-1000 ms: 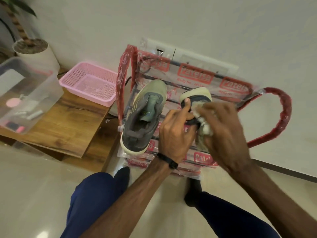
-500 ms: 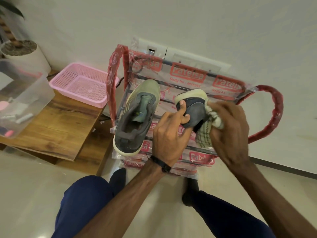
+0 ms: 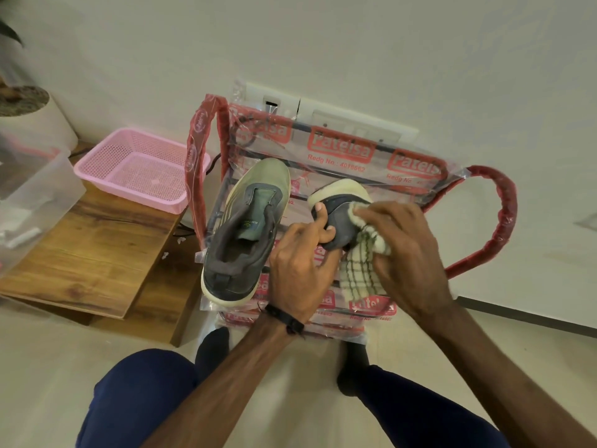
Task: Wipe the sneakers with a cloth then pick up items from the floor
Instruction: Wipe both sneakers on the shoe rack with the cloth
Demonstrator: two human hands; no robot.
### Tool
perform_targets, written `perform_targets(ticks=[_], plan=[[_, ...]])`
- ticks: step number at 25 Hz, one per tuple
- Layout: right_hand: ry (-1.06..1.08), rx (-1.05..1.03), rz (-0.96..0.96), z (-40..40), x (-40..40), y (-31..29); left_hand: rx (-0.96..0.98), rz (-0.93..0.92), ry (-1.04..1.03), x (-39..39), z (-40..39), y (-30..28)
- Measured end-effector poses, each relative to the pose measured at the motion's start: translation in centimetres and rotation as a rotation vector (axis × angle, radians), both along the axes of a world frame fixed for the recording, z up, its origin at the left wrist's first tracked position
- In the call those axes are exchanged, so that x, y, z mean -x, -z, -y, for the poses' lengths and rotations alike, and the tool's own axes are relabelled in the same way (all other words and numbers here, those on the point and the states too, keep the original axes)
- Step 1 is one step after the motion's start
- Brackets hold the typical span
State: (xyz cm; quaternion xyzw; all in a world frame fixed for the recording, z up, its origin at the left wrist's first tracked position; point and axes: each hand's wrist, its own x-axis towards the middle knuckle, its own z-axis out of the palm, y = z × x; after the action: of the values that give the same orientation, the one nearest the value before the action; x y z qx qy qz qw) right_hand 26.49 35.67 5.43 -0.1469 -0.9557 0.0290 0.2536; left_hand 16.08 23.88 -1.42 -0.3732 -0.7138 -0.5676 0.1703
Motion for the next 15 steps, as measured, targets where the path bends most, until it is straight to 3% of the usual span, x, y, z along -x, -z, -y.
perform_targets(ticks=[2, 5, 8, 12, 15], plan=[[0.051, 0.064, -0.043, -0.2, 0.4, 0.0, 0.006, 0.011, -0.015, 0.1, 0.1, 0.2], [-0.128, -0.009, 0.07, 0.7, -0.2, 0.8, 0.034, 0.017, 0.003, 0.5, 0.3, 0.6], [-0.028, 0.096, 0.001, -0.7, 0.5, 0.4, 0.031, 0.019, 0.002, 0.6, 0.2, 0.6], [-0.134, -0.011, 0.108, 0.8, -0.2, 1.1, 0.054, 0.037, 0.012, 0.7, 0.6, 0.6], [0.012, 0.091, 0.024, -1.3, 0.1, 0.7, 0.041, 0.027, 0.008, 0.5, 0.3, 0.7]])
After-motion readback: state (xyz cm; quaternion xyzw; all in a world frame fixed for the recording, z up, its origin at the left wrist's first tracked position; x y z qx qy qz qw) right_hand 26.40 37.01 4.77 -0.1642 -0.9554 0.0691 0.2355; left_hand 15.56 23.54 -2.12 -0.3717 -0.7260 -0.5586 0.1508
